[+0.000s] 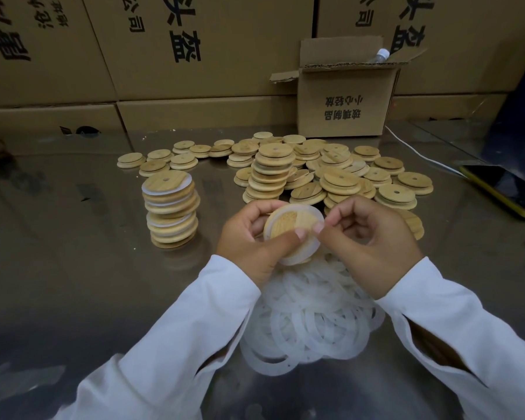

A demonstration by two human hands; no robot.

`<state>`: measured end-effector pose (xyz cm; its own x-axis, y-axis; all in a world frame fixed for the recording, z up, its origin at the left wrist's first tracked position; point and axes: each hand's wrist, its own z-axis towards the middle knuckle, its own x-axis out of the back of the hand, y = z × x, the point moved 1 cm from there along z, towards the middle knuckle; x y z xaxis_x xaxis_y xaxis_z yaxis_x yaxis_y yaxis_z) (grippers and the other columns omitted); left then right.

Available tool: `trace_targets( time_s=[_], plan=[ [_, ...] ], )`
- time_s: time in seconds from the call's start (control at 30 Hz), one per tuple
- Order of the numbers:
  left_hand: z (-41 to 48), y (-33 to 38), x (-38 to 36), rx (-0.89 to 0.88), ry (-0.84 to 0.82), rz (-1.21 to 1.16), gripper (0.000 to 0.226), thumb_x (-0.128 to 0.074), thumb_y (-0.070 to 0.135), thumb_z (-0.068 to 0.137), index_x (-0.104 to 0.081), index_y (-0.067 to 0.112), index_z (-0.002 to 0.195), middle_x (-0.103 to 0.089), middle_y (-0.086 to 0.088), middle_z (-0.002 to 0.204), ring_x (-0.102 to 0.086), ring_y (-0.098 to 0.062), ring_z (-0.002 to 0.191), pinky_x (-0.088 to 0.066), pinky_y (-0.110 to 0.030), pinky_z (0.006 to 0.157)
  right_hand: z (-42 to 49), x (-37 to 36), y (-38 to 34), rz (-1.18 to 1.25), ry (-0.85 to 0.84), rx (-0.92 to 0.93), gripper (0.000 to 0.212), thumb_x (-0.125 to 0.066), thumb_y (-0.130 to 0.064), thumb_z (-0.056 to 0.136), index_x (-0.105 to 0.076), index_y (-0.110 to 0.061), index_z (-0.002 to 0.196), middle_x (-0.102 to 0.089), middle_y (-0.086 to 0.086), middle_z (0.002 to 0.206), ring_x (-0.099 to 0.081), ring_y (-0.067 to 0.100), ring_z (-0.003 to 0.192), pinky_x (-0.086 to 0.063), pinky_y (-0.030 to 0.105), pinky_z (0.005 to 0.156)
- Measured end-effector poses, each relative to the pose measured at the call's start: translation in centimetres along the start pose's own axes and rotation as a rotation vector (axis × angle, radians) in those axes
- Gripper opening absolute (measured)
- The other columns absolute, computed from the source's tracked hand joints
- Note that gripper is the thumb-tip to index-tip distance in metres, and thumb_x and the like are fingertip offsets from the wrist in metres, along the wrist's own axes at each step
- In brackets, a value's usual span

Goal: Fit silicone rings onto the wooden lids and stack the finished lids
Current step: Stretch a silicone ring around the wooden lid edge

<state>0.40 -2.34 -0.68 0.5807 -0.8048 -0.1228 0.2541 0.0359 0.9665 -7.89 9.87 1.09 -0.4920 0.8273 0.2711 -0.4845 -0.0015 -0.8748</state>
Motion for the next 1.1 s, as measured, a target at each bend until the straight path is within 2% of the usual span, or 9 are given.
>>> trace_targets(
  time_s=[0.1, 0.23, 0.33, 0.4, 0.47, 0.6, 0.83, 0.93, 1.1],
  plan=[
    [0.04, 0.02, 0.01, -0.003, -0.016, 0.013, 0.037, -0.071, 0.014, 0.055, -0.064, 0.021, 0.091, -0.072, 0.006, 0.078, -0.067, -0.006, 0.076, -0.052, -0.018, 0.064, 0.14, 0.13, 0.33, -0.055, 0.01, 0.003, 0.006, -0.066, -0.022, 0.07, -0.062, -0.019, 0.066, -0.059, -0.005, 0.062, -0.052, 0.006, 0.06, -0.045, 0.018, 0.061],
    [-0.13, -0.06, -0.08, -0.003, -0.069, 0.046, 0.035, -0.072, 0.014, 0.057, -0.066, 0.021, 0.091, -0.071, 0.003, 0.086, -0.066, -0.007, 0.082, -0.052, -0.018, 0.069, 0.13, 0.29, 0.4, -0.067, 0.044, 0.033, 0.006, -0.065, -0.024, 0.069, -0.065, -0.021, 0.064, -0.062, -0.005, 0.062, -0.056, 0.006, 0.063, -0.047, 0.016, 0.063],
    [-0.07, -0.05, 0.0, -0.013, -0.093, 0.025, 0.03, -0.077, 0.004, 0.068, -0.067, 0.018, 0.093, -0.071, -0.001, 0.087, -0.066, -0.011, 0.082, -0.053, -0.02, 0.071, 0.38, 0.4, 0.63, 0.0, 0.028, -0.003, 0.009, -0.067, -0.022, 0.073, -0.065, -0.023, 0.064, -0.063, -0.003, 0.064, -0.059, 0.014, 0.065, -0.05, 0.026, 0.068],
    [-0.05, -0.04, 0.06, 0.003, -0.1, -0.019, 0.028, -0.07, 0.009, 0.069, -0.067, 0.016, 0.096, -0.072, -0.003, 0.083, -0.067, -0.015, 0.079, -0.055, -0.024, 0.072, 0.55, 0.46, 0.71, 0.044, 0.01, -0.024, 0.014, -0.067, -0.016, 0.076, -0.064, -0.023, 0.064, -0.063, -0.001, 0.063, -0.059, 0.016, 0.063, -0.051, 0.03, 0.067],
    [-0.06, -0.04, 0.11, 0.008, -0.107, -0.034, 0.036, -0.068, 0.018, 0.064, -0.066, 0.014, 0.099, -0.073, -0.005, 0.08, -0.068, -0.018, 0.077, -0.056, -0.026, 0.072, 0.64, 0.49, 0.74, 0.064, -0.014, -0.034, 0.017, -0.066, -0.012, 0.078, -0.063, -0.022, 0.065, -0.064, -0.002, 0.063, -0.059, 0.012, 0.06, -0.052, 0.025, 0.064],
    [-0.16, 0.06, -0.01, -0.017, -0.092, -0.052, 0.042, -0.067, 0.019, 0.063, -0.064, 0.009, 0.103, -0.073, -0.008, 0.082, -0.068, -0.021, 0.079, -0.056, -0.031, 0.075, 0.76, 0.62, 0.72, 0.079, -0.032, -0.035, 0.017, -0.065, -0.01, 0.08, -0.064, -0.02, 0.066, -0.062, -0.005, 0.057, -0.057, 0.005, 0.053, -0.05, 0.014, 0.058],
    [-0.26, 0.11, -0.28, -0.025, -0.067, -0.095, 0.037, -0.064, 0.02, 0.065, -0.064, 0.01, 0.1, -0.073, -0.006, 0.08, -0.067, -0.02, 0.08, -0.055, -0.035, 0.079, 0.93, 0.58, 0.67, 0.086, -0.035, -0.034, 0.017, -0.064, -0.011, 0.081, -0.063, -0.02, 0.067, -0.061, -0.005, 0.059, -0.056, 0.003, 0.054, -0.053, 0.021, 0.064],
    [-0.23, 0.21, -0.2, -0.017, -0.063, -0.138, 0.041, -0.065, 0.02, 0.064, -0.063, 0.008, 0.103, -0.072, -0.008, 0.082, -0.066, -0.023, 0.083, -0.052, -0.04, 0.083, 0.98, 0.62, 0.73, 0.103, -0.029, -0.036, 0.018, -0.064, -0.01, 0.081, -0.063, -0.02, 0.066, -0.061, -0.008, 0.056, -0.056, 0.003, 0.054, -0.053, 0.019, 0.063],
    [-0.16, 0.28, -0.03, -0.029, -0.067, -0.148, 0.041, -0.065, 0.021, 0.063, -0.063, 0.008, 0.102, -0.072, -0.006, 0.081, -0.067, -0.02, 0.081, -0.053, -0.038, 0.082, 0.99, 0.59, 0.59, 0.13, -0.053, -0.024, 0.017, -0.064, -0.008, 0.081, -0.064, -0.018, 0.067, -0.061, -0.008, 0.055, -0.056, 0.001, 0.053, -0.049, 0.012, 0.058]
  ],
)
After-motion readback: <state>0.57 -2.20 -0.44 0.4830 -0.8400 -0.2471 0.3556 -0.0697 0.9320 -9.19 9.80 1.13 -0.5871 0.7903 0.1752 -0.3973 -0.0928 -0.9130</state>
